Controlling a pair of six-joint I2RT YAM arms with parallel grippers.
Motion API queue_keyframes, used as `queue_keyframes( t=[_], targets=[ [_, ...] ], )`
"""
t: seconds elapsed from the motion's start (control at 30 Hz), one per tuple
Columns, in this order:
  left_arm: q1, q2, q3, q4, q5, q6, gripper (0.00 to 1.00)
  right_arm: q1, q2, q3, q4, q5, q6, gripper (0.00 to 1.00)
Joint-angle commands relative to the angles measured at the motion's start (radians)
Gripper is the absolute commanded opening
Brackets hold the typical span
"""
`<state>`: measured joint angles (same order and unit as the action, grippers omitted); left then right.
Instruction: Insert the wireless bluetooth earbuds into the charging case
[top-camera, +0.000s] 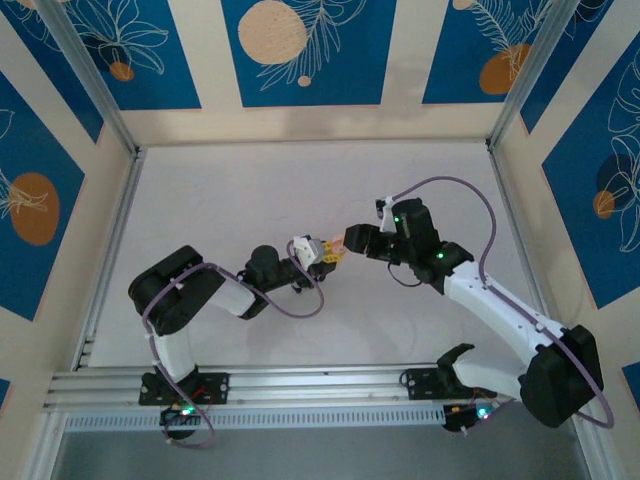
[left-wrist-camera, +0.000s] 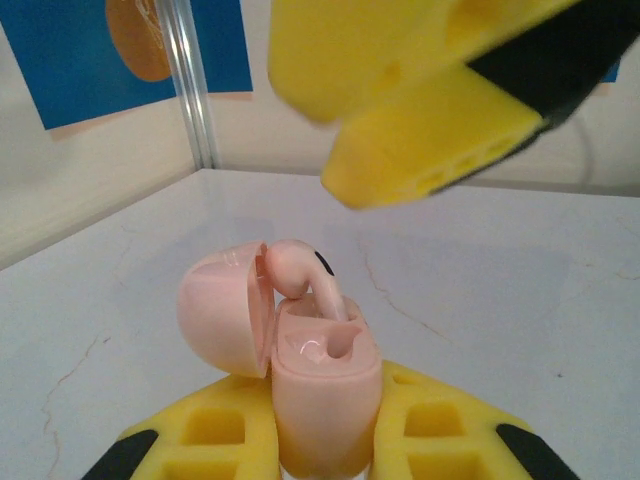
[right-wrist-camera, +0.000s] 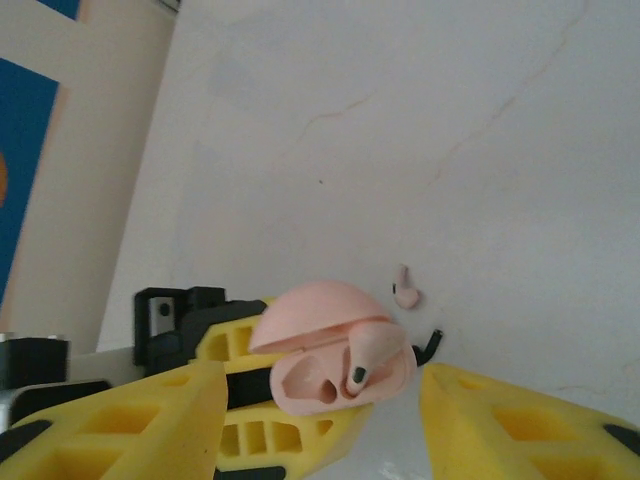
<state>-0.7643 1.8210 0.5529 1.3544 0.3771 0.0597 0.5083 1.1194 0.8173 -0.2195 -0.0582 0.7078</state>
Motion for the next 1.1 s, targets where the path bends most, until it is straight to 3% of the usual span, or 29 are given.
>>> queue_keyframes(
  t=[0.0,0.27,0.5,1.07],
  targets=[
    [-0.013,-0.028,0.020,0.051,0.069,0.013,0.11,-0.038,-0.031,0.034,-0.002,-0.121,-0.092,0.50],
    [-0.013,-0.037,0.037,0.052,0.123,0.015,0.11,-0.224,-0.014,0.060,-0.075,-0.387,-0.154,0.38],
    [-0.013,-0.040,0.040,0.051,0.125,0.008,0.11,-0.309,0.037,0.001,0.037,-0.624,-0.090,0.35],
    [-0.013,-0.046,0.043,0.052,0.126,0.002,0.12,-0.267,0.135,-0.027,0.091,-0.632,-0.106,0.39]
  ],
)
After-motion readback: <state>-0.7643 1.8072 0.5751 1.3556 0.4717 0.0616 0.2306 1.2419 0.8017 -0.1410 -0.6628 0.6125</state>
